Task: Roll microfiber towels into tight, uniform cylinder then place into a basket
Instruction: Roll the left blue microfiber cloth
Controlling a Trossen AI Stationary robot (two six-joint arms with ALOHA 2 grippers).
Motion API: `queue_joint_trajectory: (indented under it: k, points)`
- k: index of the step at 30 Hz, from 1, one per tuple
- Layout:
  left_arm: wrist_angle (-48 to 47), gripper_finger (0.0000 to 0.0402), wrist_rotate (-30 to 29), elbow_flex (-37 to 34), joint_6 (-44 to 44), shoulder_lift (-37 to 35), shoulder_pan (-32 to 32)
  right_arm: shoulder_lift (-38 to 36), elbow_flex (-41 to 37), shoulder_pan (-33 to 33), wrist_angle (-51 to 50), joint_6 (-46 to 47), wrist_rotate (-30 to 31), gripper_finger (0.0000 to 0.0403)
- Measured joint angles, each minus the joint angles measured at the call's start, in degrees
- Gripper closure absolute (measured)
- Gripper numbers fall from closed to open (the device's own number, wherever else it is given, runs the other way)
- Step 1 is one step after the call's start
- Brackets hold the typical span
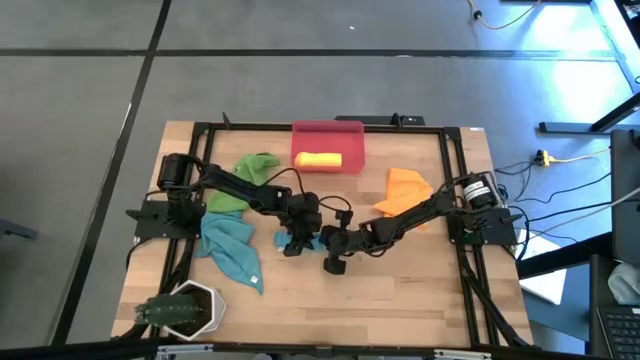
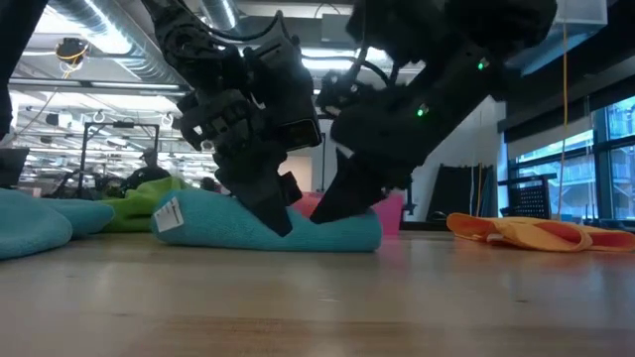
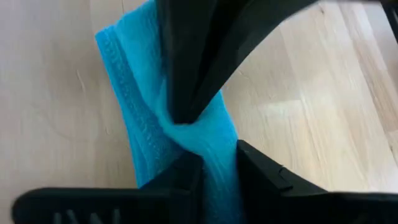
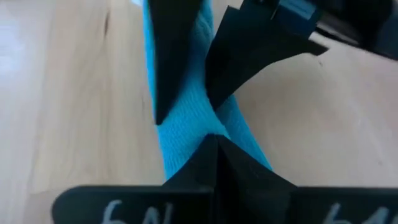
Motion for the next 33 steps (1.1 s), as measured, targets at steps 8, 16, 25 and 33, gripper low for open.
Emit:
queue_joint_trajectory:
  k: [8,16,25,33]
  points:
    - [-1.49,0.0254,-0.58,-0.13,2.46,-1.29,0.00,2.67,0.17,-0.67,0.64,2.80,-0.46,0.0396]
    - [-6.05,0.0206,-12.96,-0.02,7.32,-8.48,-0.57,2.82,0.11,-1.31,0.69,4.08,-1.54,0.0396]
    - [-6.39,0.0194,-26.97,0.01,11.90,-11.06,-11.75,2.89,0.00,-1.56,1.36,5.37,-2.32,0.0396]
    - [-6.71,0.0190,-47.81,-0.02,11.74,-7.96,-21.12,2.89,-0.05,-1.70,1.41,6.96,-3.17,0.0396]
